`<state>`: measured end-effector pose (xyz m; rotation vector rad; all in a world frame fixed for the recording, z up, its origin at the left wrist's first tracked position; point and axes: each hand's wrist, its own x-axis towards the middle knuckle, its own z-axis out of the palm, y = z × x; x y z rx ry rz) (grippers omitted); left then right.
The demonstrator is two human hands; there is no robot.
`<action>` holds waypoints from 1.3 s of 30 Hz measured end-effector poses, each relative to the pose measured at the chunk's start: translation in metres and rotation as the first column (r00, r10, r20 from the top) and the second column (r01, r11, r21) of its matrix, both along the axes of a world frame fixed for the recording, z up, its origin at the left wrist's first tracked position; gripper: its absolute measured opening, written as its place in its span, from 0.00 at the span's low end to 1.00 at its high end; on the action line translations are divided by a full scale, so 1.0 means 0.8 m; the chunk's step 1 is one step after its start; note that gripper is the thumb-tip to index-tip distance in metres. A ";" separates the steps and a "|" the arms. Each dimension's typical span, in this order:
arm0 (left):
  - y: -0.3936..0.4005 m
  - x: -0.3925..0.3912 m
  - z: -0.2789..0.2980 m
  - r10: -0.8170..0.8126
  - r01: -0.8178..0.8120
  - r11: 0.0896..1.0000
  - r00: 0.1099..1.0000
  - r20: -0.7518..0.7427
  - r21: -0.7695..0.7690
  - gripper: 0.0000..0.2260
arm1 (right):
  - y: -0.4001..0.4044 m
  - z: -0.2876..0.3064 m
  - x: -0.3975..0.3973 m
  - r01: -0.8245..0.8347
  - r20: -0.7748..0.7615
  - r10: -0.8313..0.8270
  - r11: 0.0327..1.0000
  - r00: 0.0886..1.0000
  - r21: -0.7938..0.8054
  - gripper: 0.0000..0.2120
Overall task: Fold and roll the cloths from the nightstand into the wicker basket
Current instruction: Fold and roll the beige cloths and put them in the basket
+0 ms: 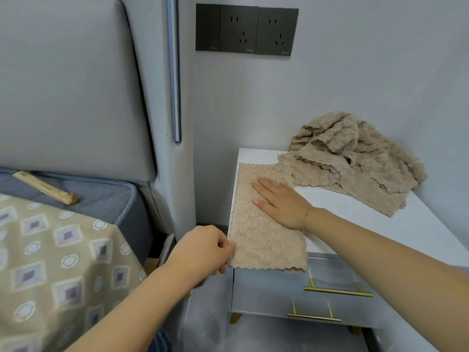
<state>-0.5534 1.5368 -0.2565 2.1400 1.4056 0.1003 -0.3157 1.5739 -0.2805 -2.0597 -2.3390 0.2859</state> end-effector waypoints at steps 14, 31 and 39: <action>-0.009 -0.014 -0.025 -0.554 0.492 0.599 0.824 -0.117 0.632 0.28 | -0.130 0.033 0.011 -0.040 -0.274 0.134 0.945 0.952 0.324 0.28; 0.034 0.005 -0.069 -0.550 0.246 0.725 0.769 0.325 0.643 0.14 | -0.156 -0.053 0.021 0.023 -0.433 0.263 0.833 0.862 0.552 0.15; 0.018 0.013 -0.049 -0.248 0.097 0.945 0.834 0.493 0.311 0.15 | -0.153 -0.034 0.006 0.359 -0.782 0.050 0.869 0.621 0.341 0.11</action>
